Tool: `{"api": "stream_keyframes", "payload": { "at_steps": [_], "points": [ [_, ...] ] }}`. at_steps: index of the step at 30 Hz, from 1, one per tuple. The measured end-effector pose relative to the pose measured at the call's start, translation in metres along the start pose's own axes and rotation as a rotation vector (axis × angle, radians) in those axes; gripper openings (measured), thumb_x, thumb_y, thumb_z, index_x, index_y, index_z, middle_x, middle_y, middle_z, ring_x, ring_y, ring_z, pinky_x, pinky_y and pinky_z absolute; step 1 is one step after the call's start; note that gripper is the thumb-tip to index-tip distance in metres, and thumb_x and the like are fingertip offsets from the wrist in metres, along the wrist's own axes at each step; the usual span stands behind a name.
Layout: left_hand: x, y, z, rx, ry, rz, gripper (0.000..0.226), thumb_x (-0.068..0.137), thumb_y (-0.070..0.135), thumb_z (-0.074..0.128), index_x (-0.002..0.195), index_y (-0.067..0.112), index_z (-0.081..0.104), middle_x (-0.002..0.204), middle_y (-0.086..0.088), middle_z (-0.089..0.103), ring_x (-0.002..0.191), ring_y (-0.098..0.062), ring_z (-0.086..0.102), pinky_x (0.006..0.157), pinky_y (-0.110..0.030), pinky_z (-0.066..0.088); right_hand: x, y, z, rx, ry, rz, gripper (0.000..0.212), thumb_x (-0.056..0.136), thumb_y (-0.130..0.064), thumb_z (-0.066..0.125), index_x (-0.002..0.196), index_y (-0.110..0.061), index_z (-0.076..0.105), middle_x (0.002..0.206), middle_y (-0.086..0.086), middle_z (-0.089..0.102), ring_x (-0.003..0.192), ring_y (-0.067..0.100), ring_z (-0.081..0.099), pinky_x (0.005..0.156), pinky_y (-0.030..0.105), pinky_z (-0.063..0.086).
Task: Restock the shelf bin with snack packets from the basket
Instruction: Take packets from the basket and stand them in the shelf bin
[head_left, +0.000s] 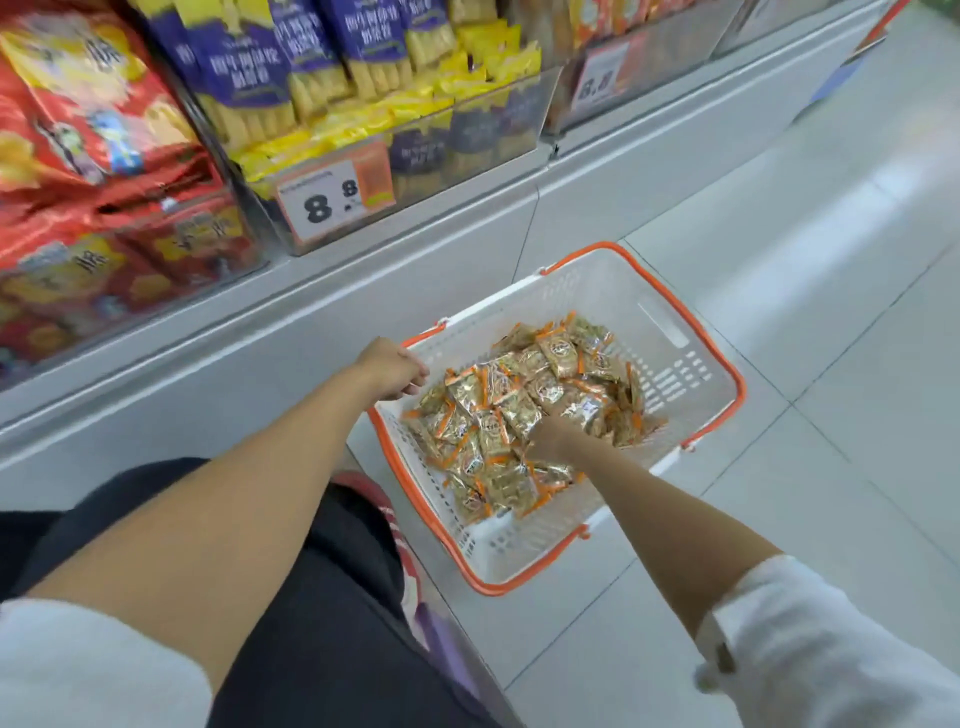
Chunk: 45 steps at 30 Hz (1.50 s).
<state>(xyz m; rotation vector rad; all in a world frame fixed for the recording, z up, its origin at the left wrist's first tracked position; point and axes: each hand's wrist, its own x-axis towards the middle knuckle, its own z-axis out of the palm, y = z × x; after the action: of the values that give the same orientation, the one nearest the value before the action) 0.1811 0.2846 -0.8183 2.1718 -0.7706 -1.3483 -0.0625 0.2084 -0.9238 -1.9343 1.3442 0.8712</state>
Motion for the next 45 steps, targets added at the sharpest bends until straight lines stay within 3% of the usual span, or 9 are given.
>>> {"api": "stream_keyframes", "payload": {
  "at_steps": [8,15,18,23,25,28,32,37,45],
  "points": [
    [0.01,0.005,0.022,-0.035,-0.059,-0.002,0.02,0.094,0.002,0.049,0.088,0.002,0.068,0.074,-0.008,0.061,0.06,-0.014,0.054,0.049,-0.017,0.046,0.044,0.032,0.085,-0.064,-0.055,0.071,0.089,0.093,-0.031,0.054,0.151,-0.042,-0.012,0.16,0.021,-0.004,0.146,0.047,0.006,0.111,0.061,0.027],
    [0.015,0.006,0.029,-0.045,-0.076,0.011,0.027,0.094,0.002,0.049,0.075,0.008,0.068,0.079,-0.009,0.066,0.064,-0.017,0.057,0.06,-0.025,0.048,0.025,0.004,0.093,-0.396,0.003,-0.029,0.04,0.095,-0.01,0.051,0.134,-0.018,0.053,0.155,0.015,0.021,0.144,0.043,0.013,0.112,0.062,0.023],
    [0.013,0.008,0.028,-0.047,-0.079,0.014,0.023,0.095,0.002,0.048,0.084,0.005,0.068,0.086,-0.011,0.067,0.069,-0.018,0.059,0.061,-0.024,0.047,0.015,0.001,0.078,-0.199,0.016,-0.095,0.013,0.094,-0.019,0.05,0.089,-0.018,0.062,0.122,0.014,0.049,0.125,0.031,0.041,0.1,0.05,0.041],
    [0.006,0.016,0.028,-0.207,-0.12,-0.163,0.018,0.098,0.018,0.052,0.101,0.003,0.059,0.081,-0.009,0.06,0.068,-0.019,0.059,0.066,-0.023,0.054,-0.022,-0.011,0.03,0.197,0.646,-0.37,0.026,0.098,-0.025,0.048,0.078,-0.01,0.053,0.079,0.005,0.052,0.065,0.025,0.05,0.054,0.029,0.035],
    [-0.002,0.022,0.025,-0.234,-0.194,-0.204,0.037,0.096,0.04,0.055,0.113,0.007,0.05,0.1,-0.011,0.061,0.092,-0.027,0.066,0.082,-0.035,0.056,-0.045,-0.022,0.008,0.074,0.977,-0.612,0.005,0.092,-0.01,0.057,0.088,-0.008,0.059,0.086,0.007,0.059,0.067,0.024,0.051,0.053,0.029,0.035],
    [-0.015,0.037,0.018,-0.424,-0.139,-0.163,0.043,0.092,0.027,0.065,0.124,0.0,0.053,0.105,-0.014,0.066,0.088,-0.026,0.069,0.069,-0.034,0.06,-0.061,-0.039,-0.018,-0.194,1.182,-0.83,0.026,0.079,0.0,0.07,0.099,-0.008,0.057,0.109,0.016,0.063,0.087,0.032,0.058,0.07,0.037,0.046],
    [-0.033,0.05,-0.008,-0.628,-0.056,-0.017,0.025,0.092,0.0,0.06,0.116,0.001,0.057,0.086,-0.01,0.064,0.075,-0.018,0.064,0.083,-0.037,0.054,-0.094,-0.056,-0.052,0.073,0.996,-0.786,0.039,0.085,-0.027,0.063,0.121,-0.014,0.055,0.13,0.01,0.053,0.108,0.024,0.057,0.086,0.036,0.047],
    [-0.07,0.064,-0.054,-0.825,-0.223,0.144,0.033,0.095,0.0,0.054,0.128,0.004,0.05,0.108,-0.017,0.065,0.099,-0.024,0.066,0.084,-0.035,0.058,-0.136,-0.092,-0.107,0.915,0.336,-0.575,0.058,0.087,-0.041,0.07,0.134,-0.018,0.045,0.117,0.009,0.065,0.101,0.021,0.065,0.084,0.035,0.053],
    [-0.14,0.098,-0.139,-0.693,-0.181,0.397,0.048,0.086,0.0,0.064,0.132,0.005,0.054,0.117,-0.015,0.067,0.099,-0.023,0.069,0.078,-0.028,0.059,-0.205,-0.139,-0.173,0.892,0.404,-0.823,0.024,0.081,-0.004,0.075,0.103,0.003,0.067,0.082,0.009,0.07,0.071,0.012,0.066,0.072,0.025,0.055]
  ]
}}
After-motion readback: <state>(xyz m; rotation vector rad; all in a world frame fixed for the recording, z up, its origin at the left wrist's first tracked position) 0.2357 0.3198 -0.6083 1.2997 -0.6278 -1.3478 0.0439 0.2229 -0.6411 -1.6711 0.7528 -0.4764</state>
